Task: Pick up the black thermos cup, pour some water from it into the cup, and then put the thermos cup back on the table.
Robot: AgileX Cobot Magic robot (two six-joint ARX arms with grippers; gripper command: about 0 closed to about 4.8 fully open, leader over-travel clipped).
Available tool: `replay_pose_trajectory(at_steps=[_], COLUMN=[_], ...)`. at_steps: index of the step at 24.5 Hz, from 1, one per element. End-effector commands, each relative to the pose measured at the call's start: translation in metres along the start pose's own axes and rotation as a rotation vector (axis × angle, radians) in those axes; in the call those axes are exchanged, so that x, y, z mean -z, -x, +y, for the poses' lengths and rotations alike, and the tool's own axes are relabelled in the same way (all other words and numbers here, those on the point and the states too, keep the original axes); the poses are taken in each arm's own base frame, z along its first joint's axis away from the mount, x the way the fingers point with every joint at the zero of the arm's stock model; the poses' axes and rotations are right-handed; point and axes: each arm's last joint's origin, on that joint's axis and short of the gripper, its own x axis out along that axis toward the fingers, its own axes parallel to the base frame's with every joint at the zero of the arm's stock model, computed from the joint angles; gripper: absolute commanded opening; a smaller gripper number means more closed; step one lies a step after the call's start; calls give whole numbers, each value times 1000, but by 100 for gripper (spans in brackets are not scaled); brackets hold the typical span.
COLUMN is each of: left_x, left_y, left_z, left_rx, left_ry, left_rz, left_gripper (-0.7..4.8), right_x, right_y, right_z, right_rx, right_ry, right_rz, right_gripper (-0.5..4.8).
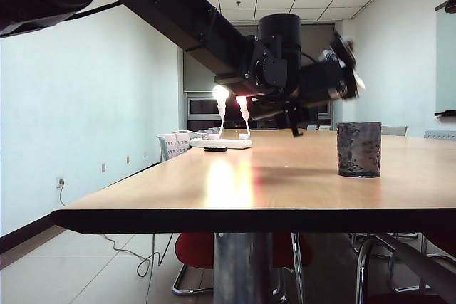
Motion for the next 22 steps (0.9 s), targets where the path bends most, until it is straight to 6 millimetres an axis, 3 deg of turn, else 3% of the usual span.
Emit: replay_pose_trajectory(at_steps=[1,5,9,13,18,22], left_x=[-4,-4,-2,20,36,23], left_y=[4,11,18,10,3,6], left_z=[43,86,118,114,118,115], left_rx=[-184,-291,-228,-122,-142,-75], left_ry=[335,605,843,998,994,1129], left_rz=[61,158,175,239,261,173], left_gripper=[182,182,182,182,182,182], right_x=[-4,-4,-4,-4,-4,-4], right_y=[0,0,0,1,1,1], right_z=[1,1,1,2,2,2], right_rx=[-6,-6,-8,-26,-27,-27], right_ry=[3,4,3,4,4,4], right_rz=[-24,-28,-28,-27,-26,-26], right_gripper=[-1,-1,-1,-1,-1,-1])
